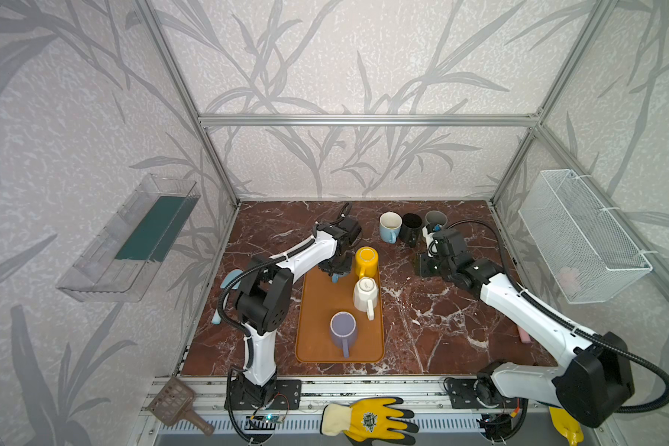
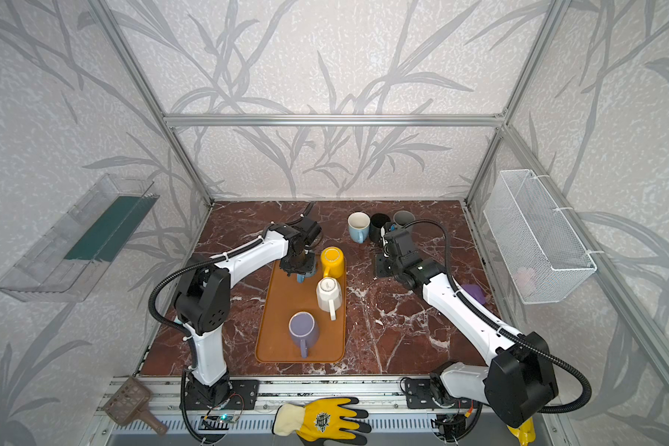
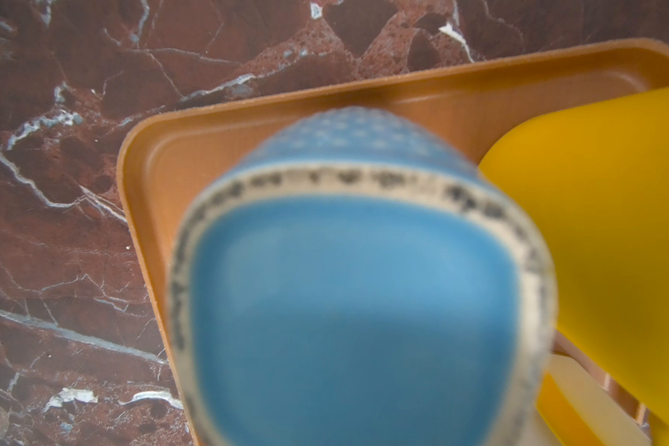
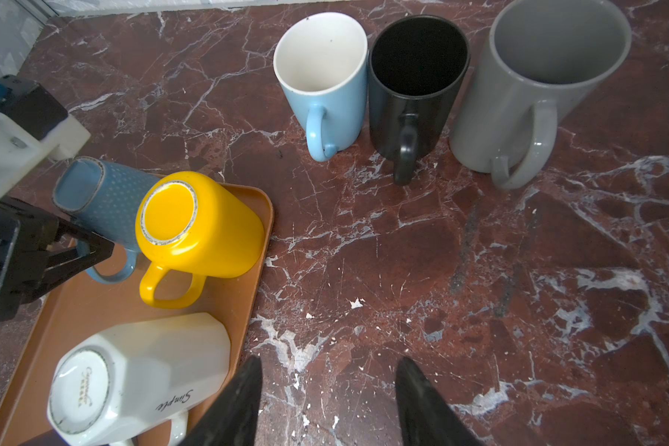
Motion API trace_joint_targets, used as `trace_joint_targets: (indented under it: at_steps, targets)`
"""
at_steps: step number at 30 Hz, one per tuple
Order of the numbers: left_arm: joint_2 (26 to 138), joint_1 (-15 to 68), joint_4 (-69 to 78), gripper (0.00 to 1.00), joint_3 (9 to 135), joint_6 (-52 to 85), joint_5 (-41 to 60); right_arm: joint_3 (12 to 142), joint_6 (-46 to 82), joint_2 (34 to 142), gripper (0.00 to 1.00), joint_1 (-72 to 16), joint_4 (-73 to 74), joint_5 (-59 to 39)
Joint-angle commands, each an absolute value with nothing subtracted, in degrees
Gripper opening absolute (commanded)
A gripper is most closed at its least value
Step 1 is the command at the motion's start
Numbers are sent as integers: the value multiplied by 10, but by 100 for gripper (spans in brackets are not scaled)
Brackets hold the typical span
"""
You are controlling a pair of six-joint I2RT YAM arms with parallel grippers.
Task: Turn the mug right side up
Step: 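Lower the left gripper and close it on the blue dotted mug's base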
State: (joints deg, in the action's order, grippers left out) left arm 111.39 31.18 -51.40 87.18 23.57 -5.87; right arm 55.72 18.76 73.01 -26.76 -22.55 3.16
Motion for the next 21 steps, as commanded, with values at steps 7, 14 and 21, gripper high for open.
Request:
trace_joint_targets:
  at_steps: [7, 14, 21]
  targets:
    - [1116, 310, -537, 0, 880, 229, -68, 554, 184, 720, 56, -266, -234, 37]
    - [1092, 309, -529, 0, 873, 228, -64, 554, 184, 715, 56, -266, -236, 37]
    - [1058, 305, -513, 0, 856, 226, -47, 552, 185, 709, 57, -266, -236, 36]
